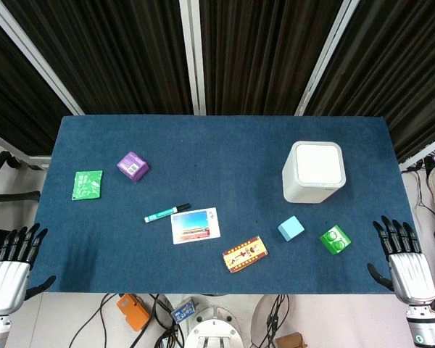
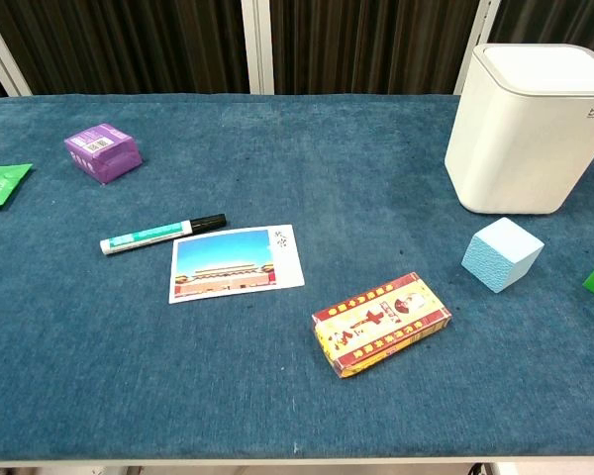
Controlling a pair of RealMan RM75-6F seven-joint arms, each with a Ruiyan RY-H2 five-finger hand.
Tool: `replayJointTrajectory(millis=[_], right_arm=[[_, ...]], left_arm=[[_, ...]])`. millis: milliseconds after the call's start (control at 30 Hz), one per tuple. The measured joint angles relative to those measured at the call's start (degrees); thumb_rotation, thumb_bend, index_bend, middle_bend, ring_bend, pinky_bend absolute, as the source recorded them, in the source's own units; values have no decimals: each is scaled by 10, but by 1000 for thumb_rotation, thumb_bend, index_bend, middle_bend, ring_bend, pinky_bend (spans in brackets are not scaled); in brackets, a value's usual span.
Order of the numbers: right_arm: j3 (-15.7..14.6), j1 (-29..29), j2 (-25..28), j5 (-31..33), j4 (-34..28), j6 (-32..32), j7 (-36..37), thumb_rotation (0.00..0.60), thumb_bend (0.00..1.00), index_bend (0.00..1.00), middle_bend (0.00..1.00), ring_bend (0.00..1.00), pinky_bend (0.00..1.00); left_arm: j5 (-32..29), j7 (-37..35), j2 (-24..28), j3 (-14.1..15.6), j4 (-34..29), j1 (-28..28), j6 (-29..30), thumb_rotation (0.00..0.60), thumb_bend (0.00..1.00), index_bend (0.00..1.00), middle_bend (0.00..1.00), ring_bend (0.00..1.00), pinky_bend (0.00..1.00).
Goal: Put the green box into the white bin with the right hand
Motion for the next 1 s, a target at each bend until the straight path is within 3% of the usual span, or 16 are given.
replayJointTrajectory(millis=[267,433,700,1000], right_arm=[[14,20,-1,-11,-5,-23,-4,600,392,0,0,0,0],[58,77,17,6,-52,-89,-20,600,391,0,57,0,0],[147,189,36,136,-133,-243,-96,600,391,0,144,0,0],[164,238,20,198,-151,-291,-150,600,391,0,195,0,0]], left_arm=[[0,-4,1,-1,0,0,0,600,61,0,0,0,19],[-1,-5,1,-2,0,-2,-4,600,61,0,0,0,19],[-5,-16,7,-6,-1,-2,-2,600,60,0,0,0,19],[-2,-14,6,-4,1,-3,-5,600,60,0,0,0,19]])
